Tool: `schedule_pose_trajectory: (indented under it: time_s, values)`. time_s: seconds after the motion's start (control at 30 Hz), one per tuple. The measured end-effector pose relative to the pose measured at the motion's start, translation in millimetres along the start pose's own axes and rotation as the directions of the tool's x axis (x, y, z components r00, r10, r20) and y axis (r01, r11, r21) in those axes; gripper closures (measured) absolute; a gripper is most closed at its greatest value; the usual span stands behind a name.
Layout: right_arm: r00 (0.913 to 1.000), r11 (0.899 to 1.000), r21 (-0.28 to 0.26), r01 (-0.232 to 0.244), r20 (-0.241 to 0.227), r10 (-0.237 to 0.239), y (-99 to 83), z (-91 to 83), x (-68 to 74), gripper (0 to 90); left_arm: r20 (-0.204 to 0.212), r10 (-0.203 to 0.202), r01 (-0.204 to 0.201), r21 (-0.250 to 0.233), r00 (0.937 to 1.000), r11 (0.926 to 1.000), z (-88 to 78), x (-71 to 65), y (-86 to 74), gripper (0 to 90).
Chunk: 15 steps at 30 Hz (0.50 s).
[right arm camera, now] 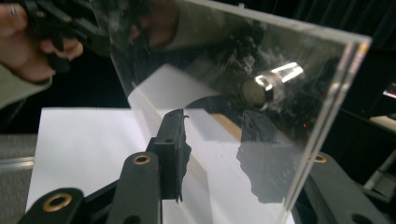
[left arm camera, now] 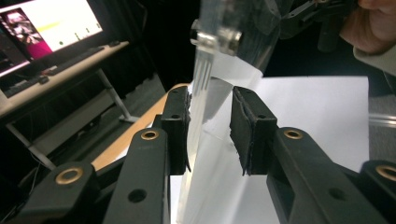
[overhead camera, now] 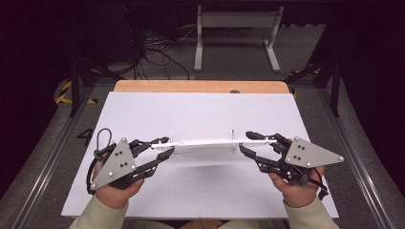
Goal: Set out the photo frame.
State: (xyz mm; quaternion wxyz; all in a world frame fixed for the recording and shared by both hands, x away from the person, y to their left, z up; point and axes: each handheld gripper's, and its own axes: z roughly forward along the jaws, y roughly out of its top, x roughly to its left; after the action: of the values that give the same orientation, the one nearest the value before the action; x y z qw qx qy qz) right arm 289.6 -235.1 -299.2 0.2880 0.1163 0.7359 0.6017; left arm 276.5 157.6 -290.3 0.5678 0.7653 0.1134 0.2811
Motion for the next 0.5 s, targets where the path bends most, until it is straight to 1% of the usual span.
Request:
schedule_pose_trajectory:
  time_s: [0.1, 0.13, 0.17, 0.23, 0.27, 0.37, 0.4, 0.5]
  values:
    - [0.9991, 0.998, -0.041, -0.042, -0.010, 0.042, 6.3, 1.2, -5.0, 59.2, -0.007, -0.028, 0.028, -0.026, 0.9996, 0.9993, -0.5, 5.3, 2.5, 68.3]
    - [0.9987, 0.997, -0.051, -0.050, -0.014, 0.050, 7.8, 1.6, -6.3, 59.7, -0.004, -0.048, 0.048, -0.041, 0.9988, 0.9980, -0.5, 9.6, 2.8, 67.9]
    - [0.9982, 0.995, -0.074, -0.060, -0.011, 0.059, 10.6, 2.3, -7.6, 60.3, 0.001, -0.062, 0.062, -0.048, 0.9981, 0.9969, -0.4, 11.5, 2.6, 67.6]
    - [0.9977, 0.994, -0.086, -0.068, -0.006, 0.068, 14.1, 2.7, -7.9, 61.0, 0.010, -0.092, 0.092, -0.064, 0.9957, 0.9937, 0.1, 15.5, 1.7, 67.1]
    - [0.9980, 0.993, -0.097, -0.062, 0.002, 0.063, 15.8, 2.5, -8.2, 61.1, 0.014, -0.098, 0.099, -0.068, 0.9951, 0.9928, 0.2, 17.0, 1.6, 67.0]
    - [0.9960, 0.991, -0.105, -0.088, 0.003, 0.089, 19.4, 1.9, -8.6, 61.4, 0.032, -0.118, 0.120, -0.079, 0.9926, 0.9896, -0.1, 19.4, 1.9, 66.9]
    - [0.9956, 0.990, -0.102, -0.093, 0.002, 0.094, 20.1, 1.6, -8.7, 61.4, 0.031, -0.120, 0.123, -0.087, 0.9922, 0.9886, 0.0, 20.0, 2.4, 66.8]
    - [0.9941, 0.989, -0.102, -0.107, 0.005, 0.108, 21.5, 1.4, -7.1, 61.8, 0.033, -0.126, 0.129, -0.089, 0.9914, 0.9876, 0.1, 22.3, 3.4, 65.9]
